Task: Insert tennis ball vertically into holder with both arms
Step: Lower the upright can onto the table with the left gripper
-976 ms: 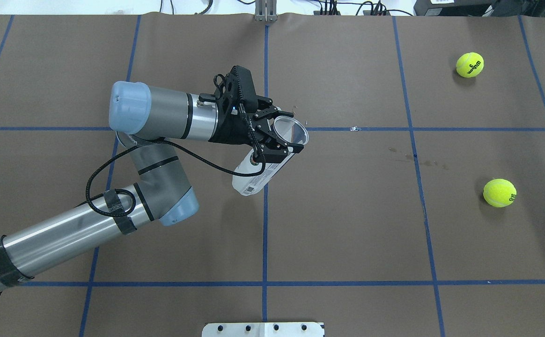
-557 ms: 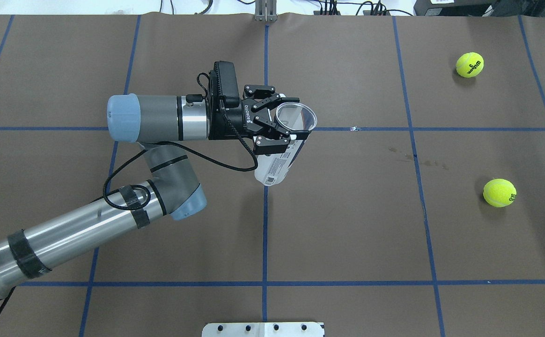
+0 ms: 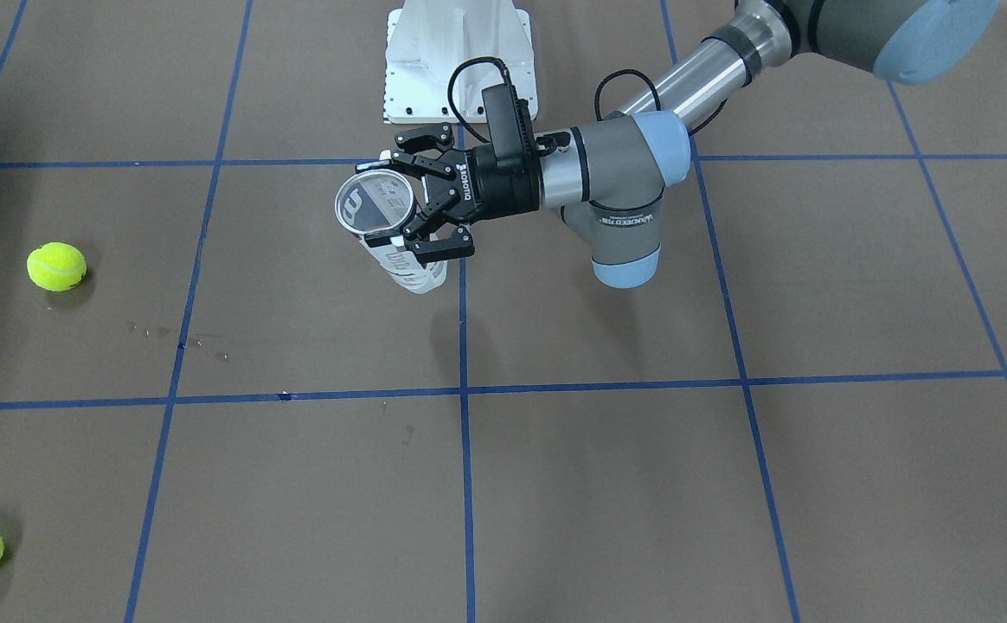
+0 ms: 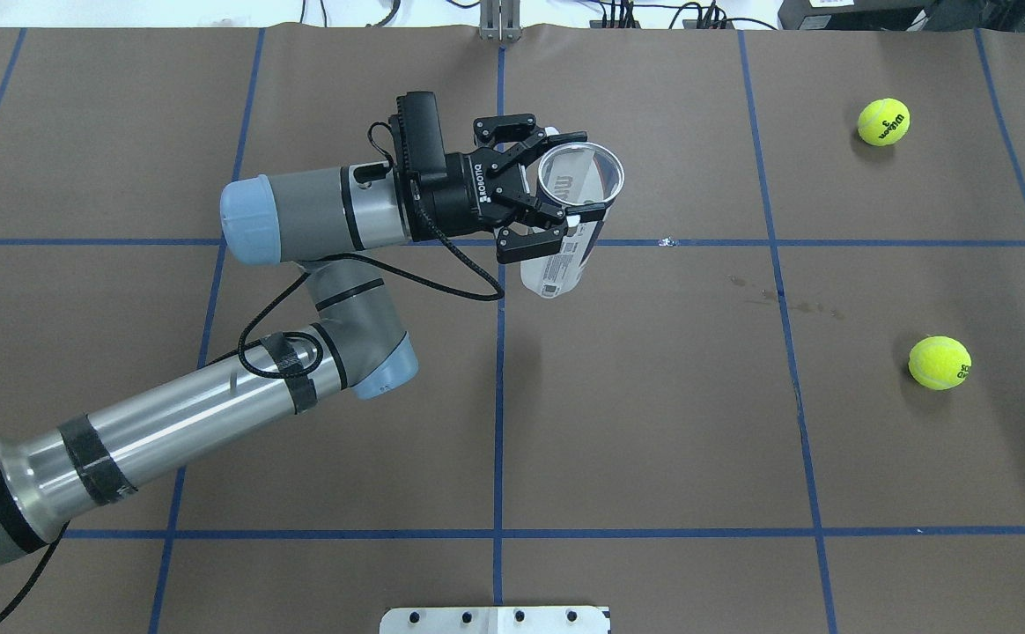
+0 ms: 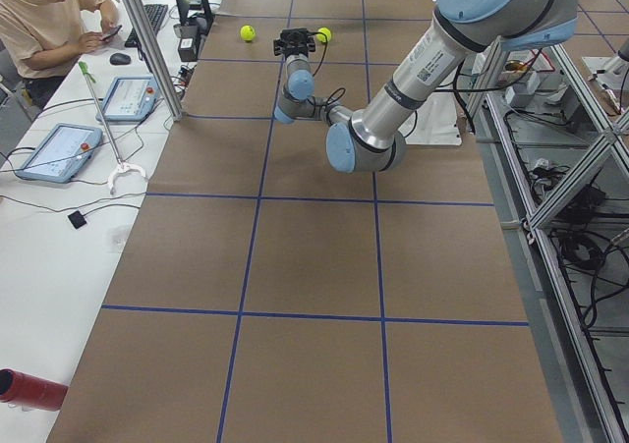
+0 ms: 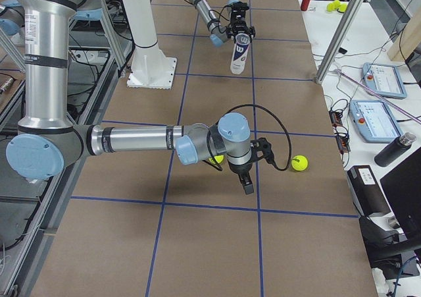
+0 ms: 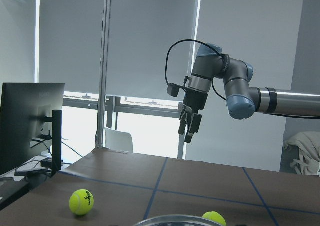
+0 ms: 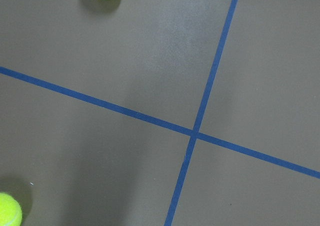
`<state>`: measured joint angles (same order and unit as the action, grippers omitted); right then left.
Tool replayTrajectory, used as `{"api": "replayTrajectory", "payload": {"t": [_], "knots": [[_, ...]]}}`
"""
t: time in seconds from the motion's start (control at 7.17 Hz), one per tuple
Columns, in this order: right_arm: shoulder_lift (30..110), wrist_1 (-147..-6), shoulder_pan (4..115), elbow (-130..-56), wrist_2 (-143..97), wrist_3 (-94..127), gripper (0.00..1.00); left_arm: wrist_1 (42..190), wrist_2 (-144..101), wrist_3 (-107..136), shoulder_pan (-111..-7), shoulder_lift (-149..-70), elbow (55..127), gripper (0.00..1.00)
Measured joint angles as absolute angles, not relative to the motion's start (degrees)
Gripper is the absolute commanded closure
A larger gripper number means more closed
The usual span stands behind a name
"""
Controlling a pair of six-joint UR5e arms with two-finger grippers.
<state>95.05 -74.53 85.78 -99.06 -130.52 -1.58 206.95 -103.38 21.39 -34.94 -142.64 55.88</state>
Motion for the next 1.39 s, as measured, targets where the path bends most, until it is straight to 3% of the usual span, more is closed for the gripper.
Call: {"api": "replayTrajectory", "payload": {"t": [0.84, 1.39], "knots": [[94.92, -74.53, 85.78, -99.13, -130.58, -1.58, 0.0, 210.65, -102.09, 17.25, -31.7, -138.7, 53.22, 0.3], [94.94, -74.53, 85.78, -99.03, -132.04, -1.67, 0.0, 211.42, -102.04, 17.05, -31.23, -138.18, 52.92, 0.22]]}}
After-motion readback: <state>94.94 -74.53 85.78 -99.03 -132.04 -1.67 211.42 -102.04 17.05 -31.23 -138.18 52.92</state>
